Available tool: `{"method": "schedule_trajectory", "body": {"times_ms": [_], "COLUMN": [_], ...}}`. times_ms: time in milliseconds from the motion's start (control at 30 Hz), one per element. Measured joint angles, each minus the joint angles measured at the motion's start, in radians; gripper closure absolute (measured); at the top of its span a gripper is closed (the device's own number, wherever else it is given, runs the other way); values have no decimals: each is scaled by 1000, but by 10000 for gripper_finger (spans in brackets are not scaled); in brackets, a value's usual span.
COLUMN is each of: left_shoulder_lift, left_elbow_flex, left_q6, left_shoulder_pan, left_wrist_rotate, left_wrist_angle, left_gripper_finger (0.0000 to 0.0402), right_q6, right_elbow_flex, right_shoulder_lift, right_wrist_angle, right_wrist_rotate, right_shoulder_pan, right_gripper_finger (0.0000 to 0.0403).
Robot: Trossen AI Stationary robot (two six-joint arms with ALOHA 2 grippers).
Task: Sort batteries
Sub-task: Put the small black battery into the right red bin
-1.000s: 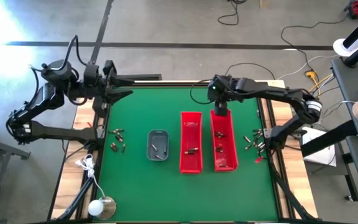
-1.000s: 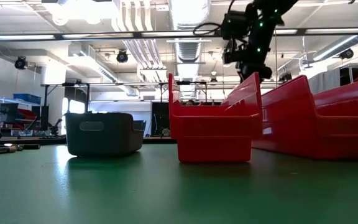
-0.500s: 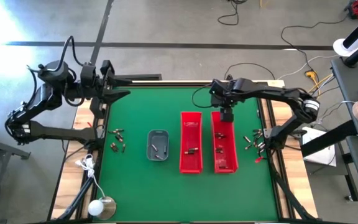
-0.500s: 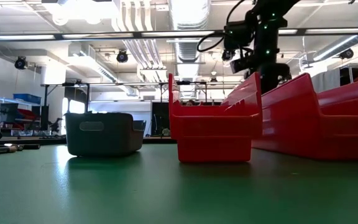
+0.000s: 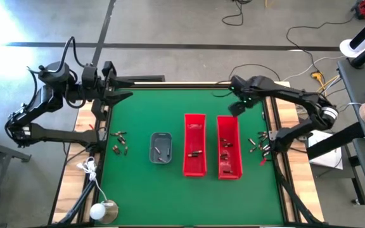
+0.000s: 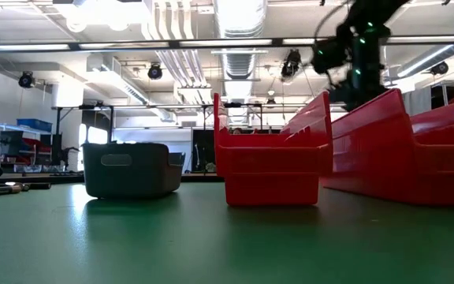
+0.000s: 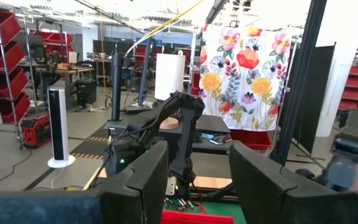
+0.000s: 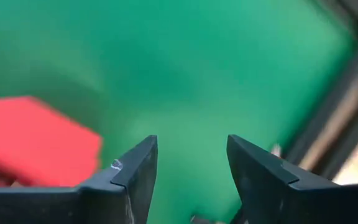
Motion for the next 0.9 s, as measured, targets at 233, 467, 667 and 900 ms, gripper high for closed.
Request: {"method": "schedule_trajectory", "body": {"times_ms": [233,467,667,900], "left_shoulder_lift": [2,3,-4,-29], "left_elbow_flex": [0,0,0,0], "left_q6": [19,27,42,94], "left_shoulder_pan": [0,0,0,0], "left_wrist_rotate": [0,-14,-77,-77], "left_wrist_angle": [-5,-5,-43,-139], "left_gripper_finger": [251,251,251,251], "right_q6": [704,1104,1293,1499], "right_elbow_flex": [-289,-459,-502,-517], "right_shoulder_lift": [-123,-168,-165,-166], "right_wrist_angle": [86,311,315,314], "right_wrist_rotate": [31,96,142,246], "right_shoulder_pan": [-90,-88,-90,-90], "right_gripper_finger": [250,261,212,137]}}
